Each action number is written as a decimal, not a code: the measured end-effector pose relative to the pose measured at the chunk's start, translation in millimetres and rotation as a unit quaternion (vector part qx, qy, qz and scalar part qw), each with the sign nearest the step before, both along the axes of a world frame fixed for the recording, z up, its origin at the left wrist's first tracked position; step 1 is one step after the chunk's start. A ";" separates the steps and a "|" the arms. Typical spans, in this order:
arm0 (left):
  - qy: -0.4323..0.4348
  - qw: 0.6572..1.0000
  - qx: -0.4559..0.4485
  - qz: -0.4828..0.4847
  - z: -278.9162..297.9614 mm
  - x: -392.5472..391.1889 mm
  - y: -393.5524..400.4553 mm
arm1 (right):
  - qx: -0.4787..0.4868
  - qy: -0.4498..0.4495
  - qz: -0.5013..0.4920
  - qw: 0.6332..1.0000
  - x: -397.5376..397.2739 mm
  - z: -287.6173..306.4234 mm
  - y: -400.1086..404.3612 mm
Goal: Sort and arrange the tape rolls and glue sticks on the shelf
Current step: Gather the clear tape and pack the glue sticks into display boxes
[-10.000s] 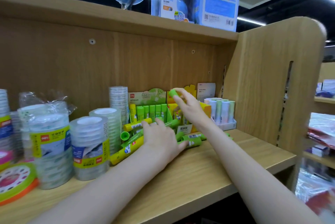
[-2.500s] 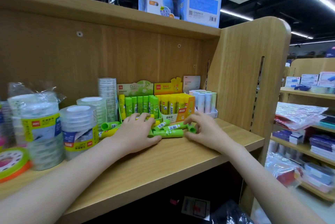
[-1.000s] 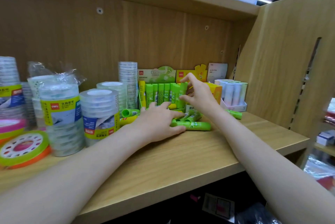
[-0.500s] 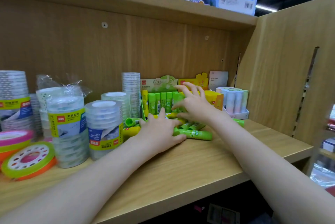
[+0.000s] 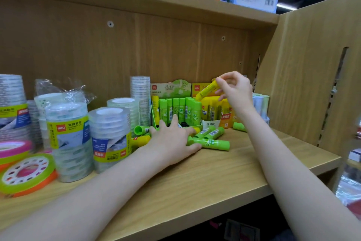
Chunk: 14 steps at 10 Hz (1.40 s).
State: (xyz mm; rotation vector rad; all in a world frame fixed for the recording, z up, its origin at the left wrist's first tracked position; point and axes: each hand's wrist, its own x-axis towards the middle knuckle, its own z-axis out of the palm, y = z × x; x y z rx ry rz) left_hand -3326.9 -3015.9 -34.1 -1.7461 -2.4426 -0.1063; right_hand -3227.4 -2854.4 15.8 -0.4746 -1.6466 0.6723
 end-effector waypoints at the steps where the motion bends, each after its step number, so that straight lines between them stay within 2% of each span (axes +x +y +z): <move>1: -0.004 1.000 -0.001 -0.001 0.9 -0.4 -0.5 | 0.064 -0.008 -0.111 0.992 1.8 -5.4 7.8; 2: -0.007 1.000 -0.001 -0.002 1.2 -0.3 -1.4 | 0.110 -0.136 -0.163 0.971 -1.5 -11.1 11.3; 4: -0.007 1.000 -0.003 -0.002 1.5 -0.9 -0.3 | 0.151 -0.299 -0.182 0.925 -8.0 -15.8 1.6; 5: -0.006 1.000 -0.003 -0.002 1.1 -0.6 -0.2 | 0.150 -0.309 -0.182 0.921 -11.3 -19.0 -1.3; 7: -0.003 1.000 0.003 0.000 0.5 -1.0 -1.1 | 0.163 -0.378 -0.243 0.878 -20.3 -14.2 2.1; 8: -0.003 1.000 0.003 0.000 0.1 -0.9 -1.8 | 0.158 -0.395 -0.255 0.869 -16.8 -20.8 4.6; 9: -0.003 1.000 0.003 -0.001 0.7 -1.1 -1.3 | 0.174 -0.352 -0.230 0.890 -8.2 -27.0 4.9; 10: 0.003 1.000 0.003 -0.002 0.2 -1.6 -0.6 | 0.171 -0.244 -0.179 0.938 11.1 -25.5 -4.4; 11: 0.004 1.000 0.001 -0.002 -0.3 -1.8 -0.2 | 0.104 -0.370 -0.126 0.915 33.6 -38.0 -13.8; 12: 0.007 1.000 0.000 0.001 -0.3 -2.1 0.4 | -0.019 -0.412 -0.028 0.911 39.7 -45.4 -22.1; 13: 0.008 1.000 0.001 0.008 -0.9 -2.0 0.7 | -0.040 -0.421 -0.054 0.905 31.2 -44.3 -25.9; 14: 0.006 1.000 0.003 0.011 -1.3 -2.0 -0.1 | -0.085 -0.387 -0.083 0.915 26.3 -46.6 -24.8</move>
